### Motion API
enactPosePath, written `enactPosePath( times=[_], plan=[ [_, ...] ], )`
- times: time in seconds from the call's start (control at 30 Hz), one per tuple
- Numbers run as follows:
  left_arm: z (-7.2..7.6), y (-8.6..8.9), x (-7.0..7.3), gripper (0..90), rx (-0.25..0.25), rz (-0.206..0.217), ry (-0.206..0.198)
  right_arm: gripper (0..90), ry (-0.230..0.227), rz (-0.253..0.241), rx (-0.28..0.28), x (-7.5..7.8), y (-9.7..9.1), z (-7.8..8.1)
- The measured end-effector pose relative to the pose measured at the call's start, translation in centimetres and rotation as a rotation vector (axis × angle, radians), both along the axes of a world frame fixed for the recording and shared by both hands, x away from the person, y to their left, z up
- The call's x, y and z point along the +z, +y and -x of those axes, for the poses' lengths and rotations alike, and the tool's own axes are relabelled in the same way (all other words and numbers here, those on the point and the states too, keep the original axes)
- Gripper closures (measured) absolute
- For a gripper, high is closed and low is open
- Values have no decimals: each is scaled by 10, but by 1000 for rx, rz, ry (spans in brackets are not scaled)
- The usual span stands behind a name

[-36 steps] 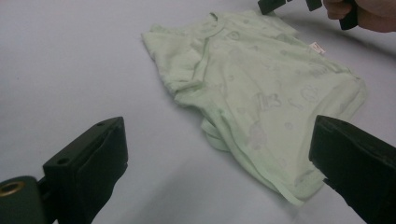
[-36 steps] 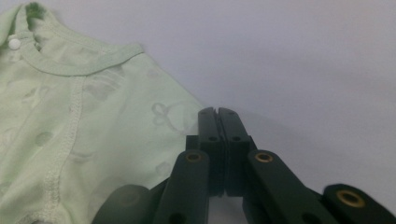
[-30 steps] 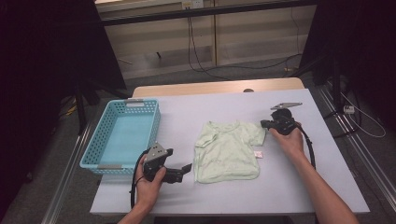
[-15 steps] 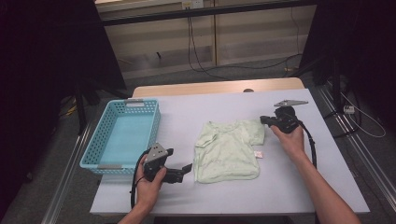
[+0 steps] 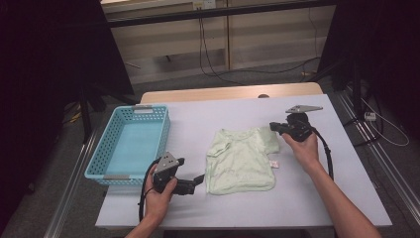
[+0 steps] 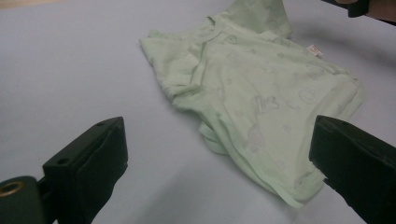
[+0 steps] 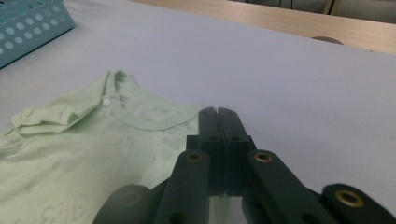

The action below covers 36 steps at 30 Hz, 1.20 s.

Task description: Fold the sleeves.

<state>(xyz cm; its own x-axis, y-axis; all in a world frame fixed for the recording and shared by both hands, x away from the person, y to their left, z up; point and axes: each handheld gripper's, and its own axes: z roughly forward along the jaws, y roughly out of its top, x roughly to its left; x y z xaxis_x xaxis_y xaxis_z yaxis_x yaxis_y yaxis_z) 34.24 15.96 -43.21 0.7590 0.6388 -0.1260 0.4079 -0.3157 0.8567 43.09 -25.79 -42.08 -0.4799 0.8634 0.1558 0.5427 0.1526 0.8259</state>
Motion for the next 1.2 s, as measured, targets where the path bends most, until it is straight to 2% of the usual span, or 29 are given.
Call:
enactPosePath(
  times=[0.37,0.8,1.0,1.2],
  plan=[
    [0,-1,-1,47,-3,-8,-1,900,-4,-13,27,4,11,1],
    [-1,-1,-1,47,-1,-4,0,900,22,37,69,6,32,-6],
    [-1,-1,-1,47,-1,-1,2,900,34,26,79,0,40,-10],
    [-1,-1,-1,47,-3,1,7,900,46,39,101,-4,50,-13]
  ],
)
